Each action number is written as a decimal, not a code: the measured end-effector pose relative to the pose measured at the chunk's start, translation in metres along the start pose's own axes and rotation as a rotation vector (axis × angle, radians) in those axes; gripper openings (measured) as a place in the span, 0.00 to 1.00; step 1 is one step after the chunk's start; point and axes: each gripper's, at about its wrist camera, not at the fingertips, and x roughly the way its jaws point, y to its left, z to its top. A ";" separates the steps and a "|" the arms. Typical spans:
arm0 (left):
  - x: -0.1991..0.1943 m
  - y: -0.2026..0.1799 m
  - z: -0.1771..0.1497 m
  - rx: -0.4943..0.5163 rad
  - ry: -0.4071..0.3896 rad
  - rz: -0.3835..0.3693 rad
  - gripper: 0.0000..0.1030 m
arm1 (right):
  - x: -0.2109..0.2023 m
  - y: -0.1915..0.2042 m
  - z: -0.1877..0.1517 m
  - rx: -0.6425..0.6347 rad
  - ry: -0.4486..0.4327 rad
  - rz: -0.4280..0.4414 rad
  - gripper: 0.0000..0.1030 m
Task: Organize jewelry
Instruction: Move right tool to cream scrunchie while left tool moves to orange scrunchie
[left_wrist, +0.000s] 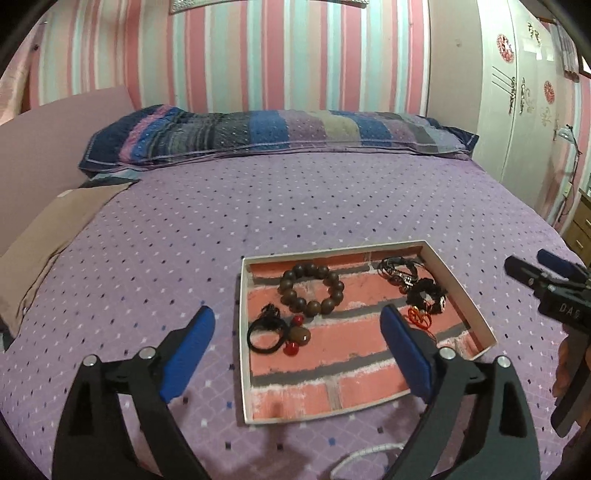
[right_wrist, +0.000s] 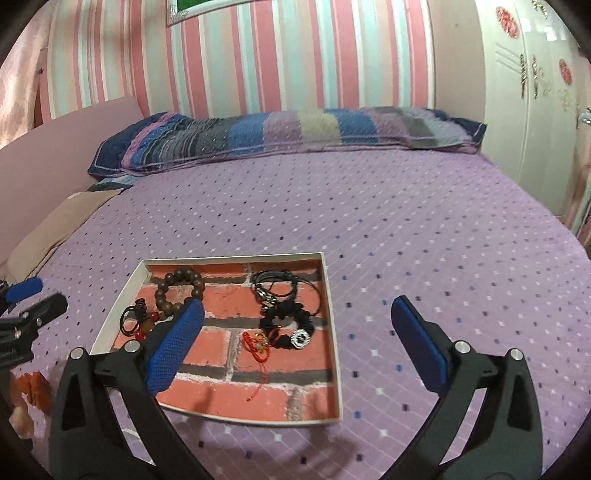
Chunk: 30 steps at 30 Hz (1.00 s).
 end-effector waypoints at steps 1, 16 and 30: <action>-0.003 -0.002 -0.004 0.003 -0.002 0.001 0.89 | -0.005 -0.002 -0.002 0.003 -0.005 -0.004 0.96; -0.038 0.018 -0.056 -0.022 0.004 0.002 0.89 | -0.051 -0.017 -0.043 0.039 -0.014 -0.059 0.96; -0.073 0.126 -0.085 -0.122 0.028 0.075 0.89 | -0.073 -0.002 -0.070 0.017 -0.001 -0.067 0.96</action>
